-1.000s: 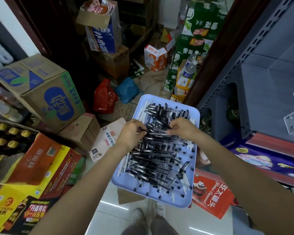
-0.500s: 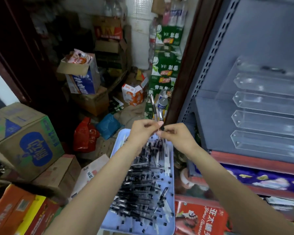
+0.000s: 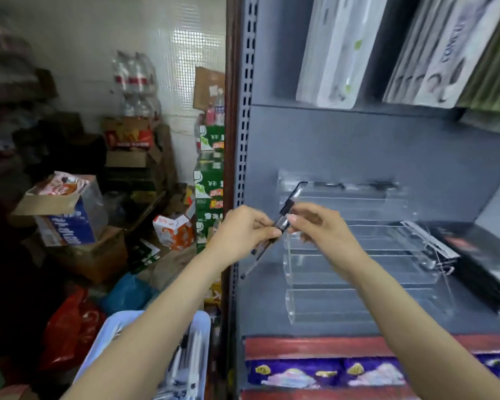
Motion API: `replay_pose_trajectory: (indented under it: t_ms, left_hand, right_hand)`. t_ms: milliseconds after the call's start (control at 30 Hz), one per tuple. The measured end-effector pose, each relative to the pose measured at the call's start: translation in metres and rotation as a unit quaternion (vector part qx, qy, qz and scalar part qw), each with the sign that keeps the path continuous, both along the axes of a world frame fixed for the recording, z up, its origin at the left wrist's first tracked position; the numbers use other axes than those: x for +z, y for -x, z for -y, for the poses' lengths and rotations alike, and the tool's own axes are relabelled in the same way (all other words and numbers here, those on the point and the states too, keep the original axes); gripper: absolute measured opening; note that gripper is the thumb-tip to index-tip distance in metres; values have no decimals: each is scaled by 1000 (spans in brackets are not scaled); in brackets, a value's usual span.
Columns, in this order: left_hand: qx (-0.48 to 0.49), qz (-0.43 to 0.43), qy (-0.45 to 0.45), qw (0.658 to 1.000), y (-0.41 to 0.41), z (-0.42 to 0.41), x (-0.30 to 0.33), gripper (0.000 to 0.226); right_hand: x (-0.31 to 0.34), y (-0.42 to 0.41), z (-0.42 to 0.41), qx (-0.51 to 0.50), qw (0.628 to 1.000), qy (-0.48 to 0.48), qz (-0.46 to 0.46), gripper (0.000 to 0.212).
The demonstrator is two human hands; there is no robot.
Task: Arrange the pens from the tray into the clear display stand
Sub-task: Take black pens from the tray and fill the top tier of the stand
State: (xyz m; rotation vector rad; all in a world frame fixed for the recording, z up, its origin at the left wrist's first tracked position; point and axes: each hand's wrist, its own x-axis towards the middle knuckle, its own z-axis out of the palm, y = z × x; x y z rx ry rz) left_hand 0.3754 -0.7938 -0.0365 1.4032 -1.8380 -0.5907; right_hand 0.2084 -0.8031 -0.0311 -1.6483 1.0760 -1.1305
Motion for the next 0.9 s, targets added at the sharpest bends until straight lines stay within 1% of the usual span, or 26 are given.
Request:
replay_pose_trajectory:
  t_ms: [33, 67, 167, 233, 300, 400, 467, 533, 633, 667, 733, 767, 900]
  left_hand:
    - [1, 10, 15, 1000, 13, 9, 5, 30]
    - [6, 14, 27, 1000, 25, 17, 11, 27]
    - [72, 29, 76, 994, 49, 40, 23, 10]
    - [133, 35, 105, 985, 56, 52, 28, 15]
    - [169, 45, 117, 978, 60, 59, 30, 22]
    - [187, 59, 111, 974, 69, 63, 29, 29]
    - [192, 63, 113, 973, 74, 64, 30, 30]
    - [205, 56, 110, 971, 76, 68, 33, 31]
    - [229, 35, 113, 966, 76, 71, 35, 27]
    - [236, 22, 118, 964, 75, 72, 34, 25]
    - [248, -8, 120, 961, 74, 74, 33, 17]
    - [253, -15, 117, 960, 74, 75, 32, 13]
    - [241, -6, 113, 964, 74, 77, 28, 10]
  right_hand:
    - [3, 12, 9, 6, 1000, 11, 14, 9]
    - [6, 25, 19, 8, 999, 19, 29, 8]
    - [17, 66, 52, -14, 994, 39, 97, 15]
    - [23, 94, 76, -41, 986, 49, 153, 16]
    - [28, 116, 99, -67, 979, 49, 186, 14]
    - [30, 131, 128, -69, 980, 37, 182, 15]
    - [28, 133, 146, -62, 985, 30, 159, 17]
    - [27, 132, 162, -54, 991, 26, 116, 15]
    - [26, 131, 179, -52, 998, 42, 3, 10]
    - [25, 131, 182, -58, 995, 62, -48, 9]
    - [27, 131, 187, -76, 979, 114, -152, 9]
    - [28, 130, 188, -79, 972, 128, -183, 10]
    - [31, 125, 198, -63, 960, 122, -244, 9]
